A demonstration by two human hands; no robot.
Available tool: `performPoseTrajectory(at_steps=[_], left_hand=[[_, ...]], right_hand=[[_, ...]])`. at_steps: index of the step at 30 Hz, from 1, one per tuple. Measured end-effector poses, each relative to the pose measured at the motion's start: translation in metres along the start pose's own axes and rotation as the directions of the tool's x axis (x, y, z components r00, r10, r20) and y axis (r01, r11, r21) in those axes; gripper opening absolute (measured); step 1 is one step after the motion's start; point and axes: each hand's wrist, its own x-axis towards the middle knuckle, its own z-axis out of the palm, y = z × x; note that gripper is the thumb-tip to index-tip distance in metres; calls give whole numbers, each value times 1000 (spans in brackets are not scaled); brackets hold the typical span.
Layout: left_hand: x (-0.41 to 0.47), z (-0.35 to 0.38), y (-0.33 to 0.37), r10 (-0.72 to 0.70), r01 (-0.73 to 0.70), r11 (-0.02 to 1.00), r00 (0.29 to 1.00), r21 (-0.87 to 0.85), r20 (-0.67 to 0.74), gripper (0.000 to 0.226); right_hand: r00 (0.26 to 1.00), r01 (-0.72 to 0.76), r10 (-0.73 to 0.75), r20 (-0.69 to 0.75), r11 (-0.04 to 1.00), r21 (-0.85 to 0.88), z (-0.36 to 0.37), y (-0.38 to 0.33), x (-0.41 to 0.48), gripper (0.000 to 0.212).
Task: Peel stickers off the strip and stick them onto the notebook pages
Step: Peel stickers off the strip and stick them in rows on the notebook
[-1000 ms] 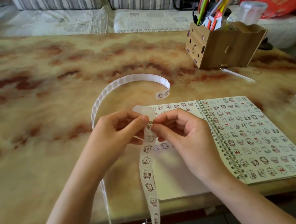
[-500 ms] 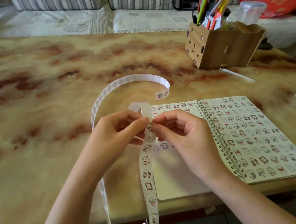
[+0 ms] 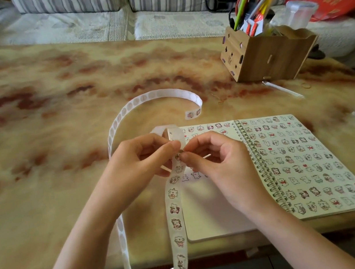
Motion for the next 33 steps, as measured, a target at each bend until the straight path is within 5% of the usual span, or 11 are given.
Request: performPoseTrajectory(at_steps=[13, 19, 25, 33], left_hand=[[2, 2, -5, -74, 71, 997, 992, -40, -98, 18], [4, 0, -8, -106, 103, 994, 987, -36, -117, 19], [4, 0, -12, -133, 137, 990, 985, 31, -106, 18], [6, 5, -18, -201, 207, 976, 976, 69, -84, 16]], right_hand=[[992, 124, -120, 30, 962, -244, -4, -6, -6, 4], [992, -126, 124, -33, 990, -68, -34, -19, 7, 6], [926, -356, 376, 27, 895, -269, -62, -14, 13, 2], [907, -377, 421, 12, 823, -425, -64, -4, 14, 3]])
